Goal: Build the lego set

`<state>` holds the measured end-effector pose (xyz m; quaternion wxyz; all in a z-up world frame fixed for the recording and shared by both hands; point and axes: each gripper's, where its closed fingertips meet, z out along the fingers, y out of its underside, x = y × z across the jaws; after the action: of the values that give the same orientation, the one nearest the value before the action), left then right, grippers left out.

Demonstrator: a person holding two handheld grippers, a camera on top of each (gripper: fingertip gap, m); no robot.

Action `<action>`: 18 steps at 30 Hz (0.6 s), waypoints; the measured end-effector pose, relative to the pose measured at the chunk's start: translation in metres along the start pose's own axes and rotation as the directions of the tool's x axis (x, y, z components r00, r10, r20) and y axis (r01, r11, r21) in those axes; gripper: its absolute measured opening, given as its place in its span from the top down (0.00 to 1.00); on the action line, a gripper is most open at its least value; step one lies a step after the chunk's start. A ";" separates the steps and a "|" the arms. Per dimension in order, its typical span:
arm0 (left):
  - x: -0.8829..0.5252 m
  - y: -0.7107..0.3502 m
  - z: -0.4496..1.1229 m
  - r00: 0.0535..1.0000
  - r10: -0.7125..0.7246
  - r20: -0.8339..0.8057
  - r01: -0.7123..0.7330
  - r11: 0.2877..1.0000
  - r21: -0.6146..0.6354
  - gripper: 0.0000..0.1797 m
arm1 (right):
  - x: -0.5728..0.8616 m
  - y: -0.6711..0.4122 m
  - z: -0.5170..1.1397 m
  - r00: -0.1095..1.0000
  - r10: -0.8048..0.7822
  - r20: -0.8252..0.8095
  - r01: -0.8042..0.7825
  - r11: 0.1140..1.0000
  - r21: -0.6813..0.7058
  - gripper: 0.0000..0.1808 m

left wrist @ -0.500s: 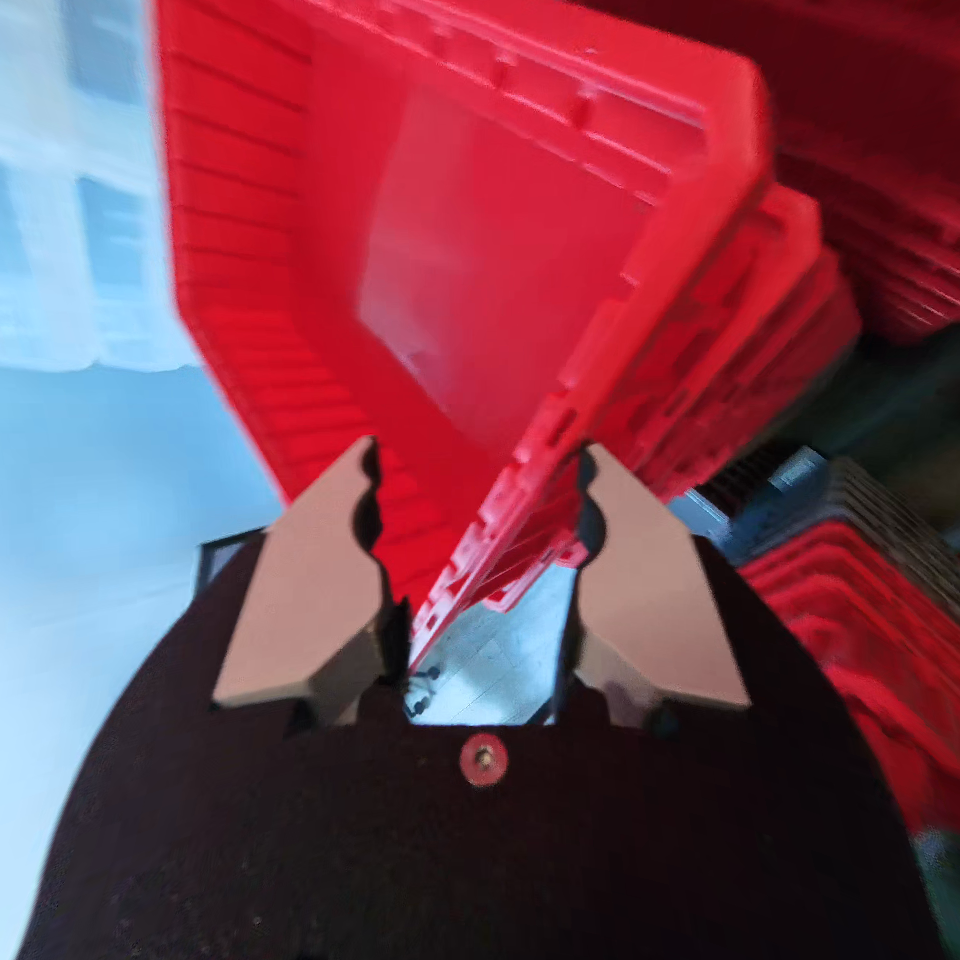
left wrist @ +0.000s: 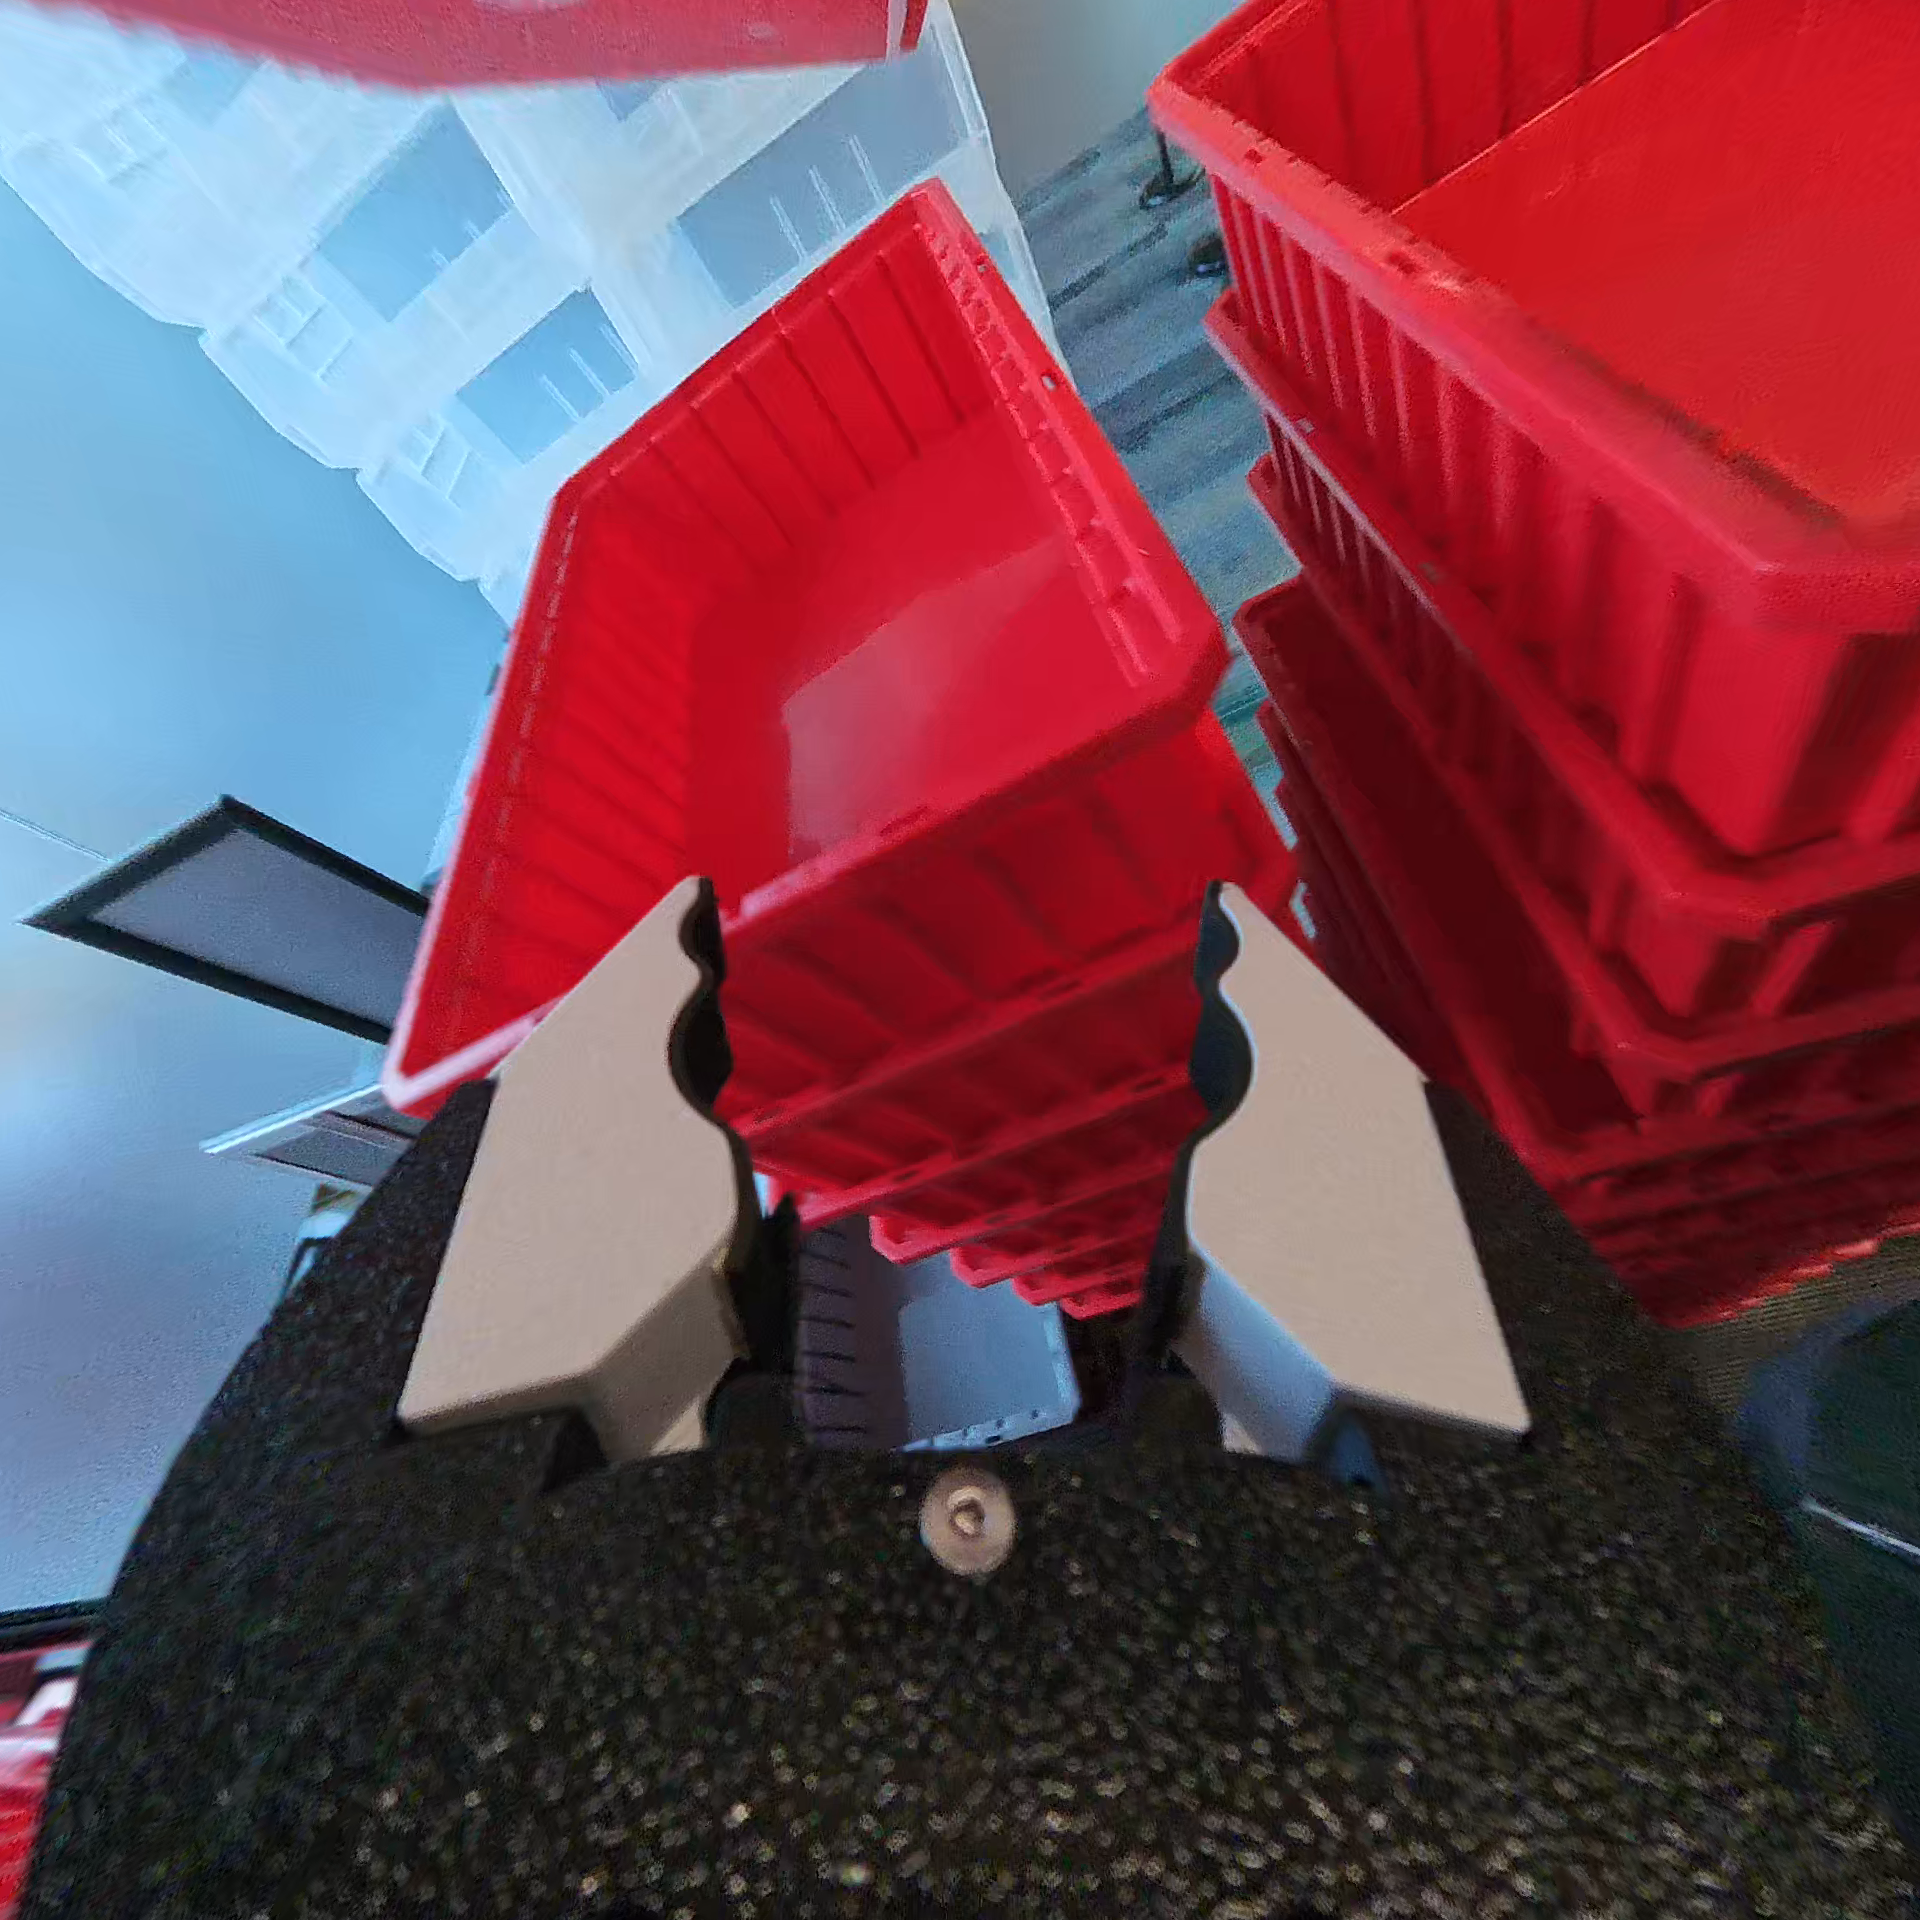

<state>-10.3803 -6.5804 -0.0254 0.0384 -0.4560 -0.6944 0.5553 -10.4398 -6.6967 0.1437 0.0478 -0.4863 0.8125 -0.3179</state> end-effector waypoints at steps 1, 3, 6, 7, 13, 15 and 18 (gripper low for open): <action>0.007 0.004 -0.001 1.000 -0.013 -0.004 0.013 1.000 0.009 0.51 | -0.008 0.004 0.028 1.000 -0.021 0.000 0.021 0.998 -0.065 0.90; 0.014 0.014 -0.003 0.999 -0.048 0.025 0.047 0.999 0.012 0.48 | -0.027 0.013 0.073 0.998 -0.052 0.041 0.058 0.985 -0.165 0.90; 0.028 0.027 -0.006 0.995 -0.096 0.008 0.095 0.995 0.037 0.49 | -0.049 0.045 0.119 0.984 -0.164 0.072 0.179 0.916 -0.360 0.91; 0.032 0.030 -0.006 0.995 -0.102 0.000 0.102 0.994 0.044 0.49 | -0.052 0.049 0.131 0.981 -0.189 0.046 0.192 0.907 -0.375 0.91; 0.048 0.049 0.000 0.990 -0.132 -0.048 0.134 0.990 0.044 0.50 | -0.071 0.034 0.134 0.983 -0.174 0.056 0.182 0.914 -0.363 0.92; 0.048 0.048 0.000 0.990 -0.134 -0.051 0.137 0.989 0.061 0.51 | -0.084 0.029 0.132 0.981 -0.179 0.071 0.192 0.913 -0.361 0.92; 0.043 0.043 -0.002 0.990 -0.139 -0.033 0.142 0.985 0.097 0.52 | -0.095 0.023 0.137 0.984 -0.165 0.070 0.179 0.913 -0.366 0.92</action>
<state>-10.3790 -6.5507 -0.0785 0.1089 -0.4107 -0.6960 0.5789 -10.3550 -6.6758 -0.0002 -0.0578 -0.5620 0.8109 -0.1528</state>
